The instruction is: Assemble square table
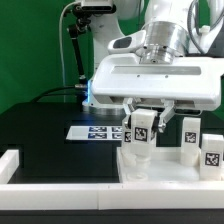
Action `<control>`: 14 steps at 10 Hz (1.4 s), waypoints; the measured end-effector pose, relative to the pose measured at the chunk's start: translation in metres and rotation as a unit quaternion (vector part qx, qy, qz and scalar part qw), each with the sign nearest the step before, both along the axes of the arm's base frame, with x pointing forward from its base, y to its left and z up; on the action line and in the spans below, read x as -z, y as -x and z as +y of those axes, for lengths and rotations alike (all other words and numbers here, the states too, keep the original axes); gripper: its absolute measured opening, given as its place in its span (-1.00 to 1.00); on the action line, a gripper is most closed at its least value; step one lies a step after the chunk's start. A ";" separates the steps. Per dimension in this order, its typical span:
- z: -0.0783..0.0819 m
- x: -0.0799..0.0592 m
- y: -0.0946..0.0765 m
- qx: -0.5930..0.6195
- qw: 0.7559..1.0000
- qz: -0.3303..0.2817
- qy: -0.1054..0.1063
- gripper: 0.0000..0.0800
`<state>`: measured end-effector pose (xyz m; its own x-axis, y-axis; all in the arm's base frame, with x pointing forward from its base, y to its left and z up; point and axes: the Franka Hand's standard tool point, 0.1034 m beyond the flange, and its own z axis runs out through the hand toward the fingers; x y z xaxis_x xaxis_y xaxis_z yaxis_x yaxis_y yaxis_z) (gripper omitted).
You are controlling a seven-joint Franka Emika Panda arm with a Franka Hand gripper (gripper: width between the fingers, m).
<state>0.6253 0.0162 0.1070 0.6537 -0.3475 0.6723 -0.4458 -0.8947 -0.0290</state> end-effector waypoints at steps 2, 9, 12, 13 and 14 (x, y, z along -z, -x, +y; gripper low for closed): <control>-0.003 0.003 0.005 -0.001 1.000 -0.002 0.001 -0.28; -0.009 0.025 -0.001 -0.002 1.000 0.010 0.018 -0.28; -0.008 0.030 -0.001 -0.004 1.000 0.009 0.024 -0.28; -0.008 0.030 -0.001 -0.004 1.000 0.009 0.024 -0.28; -0.008 0.030 -0.001 -0.005 1.000 0.009 0.025 -0.28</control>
Offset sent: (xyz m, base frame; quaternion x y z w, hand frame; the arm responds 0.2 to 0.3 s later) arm -0.0046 0.0064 -0.0170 -0.0097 0.0195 0.0091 0.9997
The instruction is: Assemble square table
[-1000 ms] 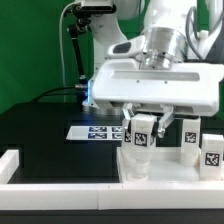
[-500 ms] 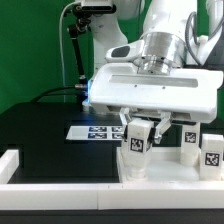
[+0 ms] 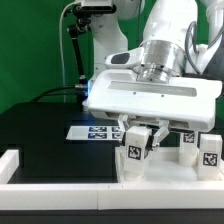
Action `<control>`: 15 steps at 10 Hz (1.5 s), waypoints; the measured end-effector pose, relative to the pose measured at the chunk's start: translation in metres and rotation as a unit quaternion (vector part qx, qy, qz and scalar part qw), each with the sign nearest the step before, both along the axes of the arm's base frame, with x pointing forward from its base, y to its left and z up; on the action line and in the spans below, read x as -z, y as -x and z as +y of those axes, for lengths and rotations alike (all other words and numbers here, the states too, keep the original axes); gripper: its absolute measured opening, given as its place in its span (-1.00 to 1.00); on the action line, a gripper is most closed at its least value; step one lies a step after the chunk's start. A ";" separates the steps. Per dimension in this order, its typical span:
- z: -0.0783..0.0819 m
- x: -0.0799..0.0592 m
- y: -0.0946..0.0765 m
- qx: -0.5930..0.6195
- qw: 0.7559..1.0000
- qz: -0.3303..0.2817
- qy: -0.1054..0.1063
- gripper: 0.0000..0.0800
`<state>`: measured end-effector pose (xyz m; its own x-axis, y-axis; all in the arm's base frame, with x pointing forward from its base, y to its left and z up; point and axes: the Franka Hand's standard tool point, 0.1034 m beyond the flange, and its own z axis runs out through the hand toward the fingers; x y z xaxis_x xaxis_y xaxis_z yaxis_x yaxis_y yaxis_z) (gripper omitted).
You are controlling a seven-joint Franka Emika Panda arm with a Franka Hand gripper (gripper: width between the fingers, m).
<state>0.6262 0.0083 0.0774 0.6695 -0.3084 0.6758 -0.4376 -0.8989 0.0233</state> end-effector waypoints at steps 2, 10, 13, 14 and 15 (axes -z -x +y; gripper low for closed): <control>0.000 0.001 0.001 0.000 1.000 0.004 0.000 -0.13; -0.001 0.001 0.001 -0.005 1.000 0.006 0.004 0.62; -0.017 -0.034 -0.009 -0.010 0.997 0.057 -0.051 0.62; -0.027 -0.035 -0.011 -0.006 0.997 0.058 -0.059 0.62; -0.025 -0.030 -0.009 -0.003 0.996 0.066 -0.067 0.62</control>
Offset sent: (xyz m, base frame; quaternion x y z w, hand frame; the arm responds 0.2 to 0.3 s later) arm 0.0000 0.0000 0.0000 0.0000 0.0000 0.0000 1.0000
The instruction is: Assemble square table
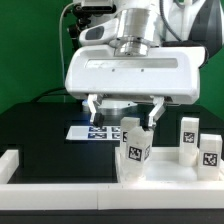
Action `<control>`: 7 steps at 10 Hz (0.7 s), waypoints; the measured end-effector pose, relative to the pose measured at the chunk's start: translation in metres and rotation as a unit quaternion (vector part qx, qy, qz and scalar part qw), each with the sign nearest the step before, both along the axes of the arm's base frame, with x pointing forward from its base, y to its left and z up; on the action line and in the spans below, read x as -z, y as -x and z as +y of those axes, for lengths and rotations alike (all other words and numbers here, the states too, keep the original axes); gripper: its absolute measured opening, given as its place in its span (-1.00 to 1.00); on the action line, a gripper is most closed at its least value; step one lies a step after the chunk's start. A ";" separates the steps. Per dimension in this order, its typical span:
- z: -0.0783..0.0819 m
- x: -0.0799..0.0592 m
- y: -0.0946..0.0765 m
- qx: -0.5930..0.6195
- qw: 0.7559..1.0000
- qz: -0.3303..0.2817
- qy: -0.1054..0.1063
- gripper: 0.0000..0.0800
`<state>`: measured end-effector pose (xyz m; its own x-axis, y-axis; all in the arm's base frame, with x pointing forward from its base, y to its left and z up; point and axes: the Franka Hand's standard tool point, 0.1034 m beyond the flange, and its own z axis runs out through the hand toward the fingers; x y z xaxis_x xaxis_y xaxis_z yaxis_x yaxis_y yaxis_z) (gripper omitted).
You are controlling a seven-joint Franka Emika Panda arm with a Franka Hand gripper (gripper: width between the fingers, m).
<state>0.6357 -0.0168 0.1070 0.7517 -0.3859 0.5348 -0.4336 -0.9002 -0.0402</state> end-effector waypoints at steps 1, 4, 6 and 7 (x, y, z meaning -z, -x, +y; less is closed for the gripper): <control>0.003 0.004 0.003 0.002 0.999 0.036 -0.022 0.62; 0.008 -0.005 0.002 0.012 0.986 0.143 -0.090 0.62; 0.000 -0.011 0.000 0.018 0.972 0.198 -0.123 0.62; -0.005 -0.009 -0.002 0.028 0.969 0.207 -0.134 0.62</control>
Offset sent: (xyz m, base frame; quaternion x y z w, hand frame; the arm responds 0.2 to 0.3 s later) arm 0.0069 0.0223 0.0338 0.0146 -0.3062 0.0387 0.9511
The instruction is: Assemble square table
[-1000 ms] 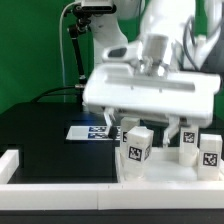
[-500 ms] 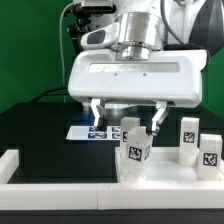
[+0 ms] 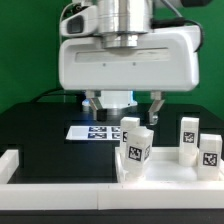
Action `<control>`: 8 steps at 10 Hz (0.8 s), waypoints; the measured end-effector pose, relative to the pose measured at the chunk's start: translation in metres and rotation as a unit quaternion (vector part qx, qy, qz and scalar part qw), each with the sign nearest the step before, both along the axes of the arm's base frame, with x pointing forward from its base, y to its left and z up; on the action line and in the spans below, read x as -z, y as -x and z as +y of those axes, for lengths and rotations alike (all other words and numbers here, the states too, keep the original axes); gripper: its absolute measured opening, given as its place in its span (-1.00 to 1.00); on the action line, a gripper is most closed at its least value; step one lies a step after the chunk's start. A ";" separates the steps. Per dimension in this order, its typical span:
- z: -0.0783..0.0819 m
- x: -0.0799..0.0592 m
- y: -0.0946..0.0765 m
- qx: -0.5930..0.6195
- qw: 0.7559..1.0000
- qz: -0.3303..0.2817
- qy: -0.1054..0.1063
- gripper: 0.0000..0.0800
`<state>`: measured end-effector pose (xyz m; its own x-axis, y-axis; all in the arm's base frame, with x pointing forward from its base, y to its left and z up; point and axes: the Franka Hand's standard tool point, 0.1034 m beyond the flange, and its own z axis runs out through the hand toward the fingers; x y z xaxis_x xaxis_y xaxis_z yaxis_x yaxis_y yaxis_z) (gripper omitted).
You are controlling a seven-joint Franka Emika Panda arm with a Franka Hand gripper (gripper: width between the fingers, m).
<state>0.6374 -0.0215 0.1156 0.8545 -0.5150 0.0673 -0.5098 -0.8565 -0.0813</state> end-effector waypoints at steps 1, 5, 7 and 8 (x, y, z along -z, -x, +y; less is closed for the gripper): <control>0.003 0.005 -0.001 0.006 1.000 -0.007 0.003 0.62; 0.020 0.019 0.001 0.023 1.000 0.004 0.009 0.62; 0.023 0.025 0.003 0.031 0.999 0.010 0.014 0.62; 0.021 0.025 0.003 0.040 0.999 0.010 0.013 0.59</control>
Offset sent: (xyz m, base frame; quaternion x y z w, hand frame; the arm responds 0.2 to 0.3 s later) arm 0.0057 0.0259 -0.0121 -0.0273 0.0008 0.0214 0.9994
